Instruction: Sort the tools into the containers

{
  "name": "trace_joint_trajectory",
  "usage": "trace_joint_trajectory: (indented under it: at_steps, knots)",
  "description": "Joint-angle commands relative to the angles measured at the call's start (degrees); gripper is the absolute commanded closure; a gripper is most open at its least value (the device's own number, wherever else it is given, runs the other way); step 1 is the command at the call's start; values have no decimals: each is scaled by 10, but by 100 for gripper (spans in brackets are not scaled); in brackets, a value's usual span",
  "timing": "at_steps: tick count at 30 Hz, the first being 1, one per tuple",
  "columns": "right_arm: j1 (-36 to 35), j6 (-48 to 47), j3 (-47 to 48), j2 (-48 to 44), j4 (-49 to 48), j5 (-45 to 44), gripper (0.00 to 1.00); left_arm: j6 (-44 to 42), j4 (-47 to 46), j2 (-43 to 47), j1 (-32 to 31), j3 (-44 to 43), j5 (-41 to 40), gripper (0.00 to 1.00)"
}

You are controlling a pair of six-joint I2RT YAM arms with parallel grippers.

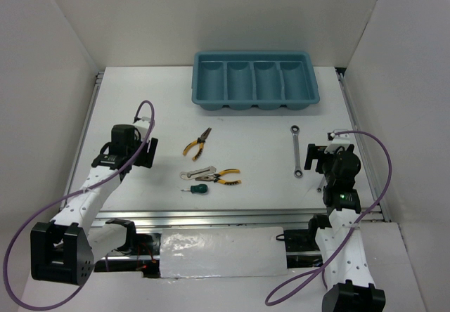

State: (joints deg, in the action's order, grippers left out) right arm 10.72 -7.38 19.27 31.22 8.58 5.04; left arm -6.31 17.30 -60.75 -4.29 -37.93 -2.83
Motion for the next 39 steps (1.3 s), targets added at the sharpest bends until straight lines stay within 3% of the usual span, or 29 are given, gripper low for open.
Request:
trace_joint_trajectory:
  at_steps: [1, 15, 24, 39]
  knots:
    - [8, -6, 17, -2, -8, 3, 0, -13, -4, -9, -15, -28, 8, 24]
    - [11, -8, 14, 4, -8, 14, 0, -26, -21, -79, -136, -88, -5, 43]
    - [15, -11, 15, 4, -6, 11, 0, 18, -46, -176, -210, -146, 4, 38]
    - [34, -13, 15, 1, -6, 8, 0, 40, -51, -343, -216, -242, -9, 41]
